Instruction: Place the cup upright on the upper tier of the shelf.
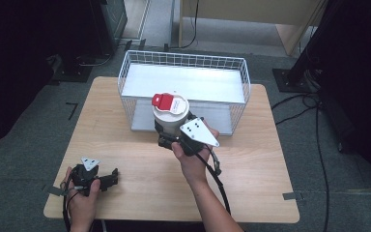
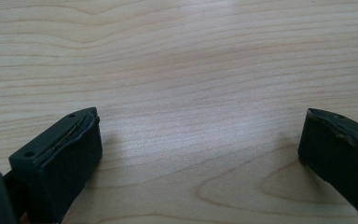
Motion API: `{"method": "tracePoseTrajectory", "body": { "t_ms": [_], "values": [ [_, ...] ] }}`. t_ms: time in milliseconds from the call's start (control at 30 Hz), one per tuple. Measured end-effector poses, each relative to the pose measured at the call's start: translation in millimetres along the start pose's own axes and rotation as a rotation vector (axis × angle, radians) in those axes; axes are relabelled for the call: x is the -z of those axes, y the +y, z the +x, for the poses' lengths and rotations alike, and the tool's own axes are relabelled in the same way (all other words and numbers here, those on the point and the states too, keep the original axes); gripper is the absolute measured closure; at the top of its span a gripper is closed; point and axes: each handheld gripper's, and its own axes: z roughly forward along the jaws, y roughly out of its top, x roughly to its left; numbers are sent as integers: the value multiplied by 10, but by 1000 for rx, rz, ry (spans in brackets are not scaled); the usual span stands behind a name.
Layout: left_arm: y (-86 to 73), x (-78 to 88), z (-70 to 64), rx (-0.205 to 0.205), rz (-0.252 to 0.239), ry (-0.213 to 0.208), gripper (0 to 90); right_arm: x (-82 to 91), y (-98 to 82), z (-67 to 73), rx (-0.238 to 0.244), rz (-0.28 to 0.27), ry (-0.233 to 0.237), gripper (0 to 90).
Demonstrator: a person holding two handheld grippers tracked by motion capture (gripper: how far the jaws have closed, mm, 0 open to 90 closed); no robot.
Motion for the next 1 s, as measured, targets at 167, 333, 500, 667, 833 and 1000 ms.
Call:
{"method": "tracePoseTrajectory", "body": {
  "t_ms": [167, 333, 500, 667, 833, 1000],
  "values": [
    [0, 0, 0, 0, 0, 0, 0, -26, 84, -48, 13, -8, -11, 113],
    [0, 0, 0, 0, 1, 0, 0, -64, 172, -118, 20, -20, -24, 113],
    [0, 1, 0, 0, 1, 0, 0, -97, 272, -195, 28, -31, -41, 113],
    [0, 0, 0, 0, 1, 0, 0, -121, 382, -298, 34, -48, -67, 113],
    [0, 0, 0, 0, 0, 0, 0, -152, 482, -407, 43, -57, -90, 114],
    [0, 0, 0, 0, 1, 0, 0, -211, 553, -503, 53, -58, -112, 113]
  ]
}}
